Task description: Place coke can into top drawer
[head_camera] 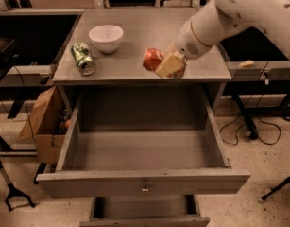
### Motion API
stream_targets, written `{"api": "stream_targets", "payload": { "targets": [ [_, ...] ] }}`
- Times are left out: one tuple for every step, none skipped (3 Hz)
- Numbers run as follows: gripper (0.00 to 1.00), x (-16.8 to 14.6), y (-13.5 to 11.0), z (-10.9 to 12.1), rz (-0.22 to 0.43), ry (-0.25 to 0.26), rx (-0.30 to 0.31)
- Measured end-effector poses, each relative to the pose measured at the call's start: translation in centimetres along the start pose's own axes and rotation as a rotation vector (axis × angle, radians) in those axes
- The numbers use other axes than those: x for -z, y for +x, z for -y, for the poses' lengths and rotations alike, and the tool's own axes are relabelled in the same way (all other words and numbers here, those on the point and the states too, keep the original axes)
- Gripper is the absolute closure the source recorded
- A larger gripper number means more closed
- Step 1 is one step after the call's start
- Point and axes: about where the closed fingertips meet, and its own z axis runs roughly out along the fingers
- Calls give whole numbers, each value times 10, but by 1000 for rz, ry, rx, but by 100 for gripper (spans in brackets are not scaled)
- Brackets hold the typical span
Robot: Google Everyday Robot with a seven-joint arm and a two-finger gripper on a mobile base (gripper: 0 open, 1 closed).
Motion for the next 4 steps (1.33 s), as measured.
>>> {"api": "stream_targets", "payload": {
  "targets": [
    [100,6,64,-25,-37,-44,-56],
    [100,-27,131,-55,-60,-137,-127],
    [100,-85,175,-84,-89,-207,-204],
    [81,-121,196,-92,-102,-205,-283]
  ]
}}
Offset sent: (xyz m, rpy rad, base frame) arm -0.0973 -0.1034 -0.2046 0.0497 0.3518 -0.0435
